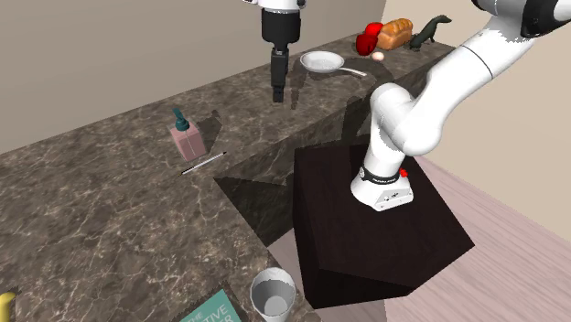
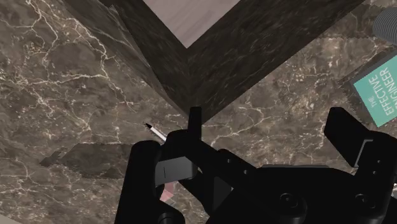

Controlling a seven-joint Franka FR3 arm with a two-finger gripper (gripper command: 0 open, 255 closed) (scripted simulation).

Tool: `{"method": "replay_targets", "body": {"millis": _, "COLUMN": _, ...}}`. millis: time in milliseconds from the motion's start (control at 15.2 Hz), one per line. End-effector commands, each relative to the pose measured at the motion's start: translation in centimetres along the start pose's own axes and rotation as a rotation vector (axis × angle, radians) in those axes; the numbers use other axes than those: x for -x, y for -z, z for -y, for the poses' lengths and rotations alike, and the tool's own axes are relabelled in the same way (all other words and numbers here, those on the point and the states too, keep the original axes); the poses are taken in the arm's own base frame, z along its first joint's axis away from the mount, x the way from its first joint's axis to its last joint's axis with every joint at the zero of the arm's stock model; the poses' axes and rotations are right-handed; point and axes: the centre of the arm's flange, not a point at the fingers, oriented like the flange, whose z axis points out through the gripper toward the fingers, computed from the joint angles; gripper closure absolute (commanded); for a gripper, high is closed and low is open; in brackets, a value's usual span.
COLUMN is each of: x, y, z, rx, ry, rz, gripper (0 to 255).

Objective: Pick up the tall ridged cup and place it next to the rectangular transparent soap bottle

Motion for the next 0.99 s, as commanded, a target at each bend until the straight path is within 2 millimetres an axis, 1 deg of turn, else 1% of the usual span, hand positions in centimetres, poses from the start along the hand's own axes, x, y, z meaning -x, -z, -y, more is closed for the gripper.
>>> {"method": "replay_targets", "body": {"millis": 0, "x": 0.0, "y": 0.0, "z": 0.0, "rx": 0.0, "ry": 0.0, "rz": 0.0, "gripper": 0}}
{"method": "replay_targets", "body": {"millis": 924, "x": 0.3, "y": -9.9, "z": 15.6, "rx": 0.001, "ry": -0.002, "rz": 0.017, "gripper": 0}}
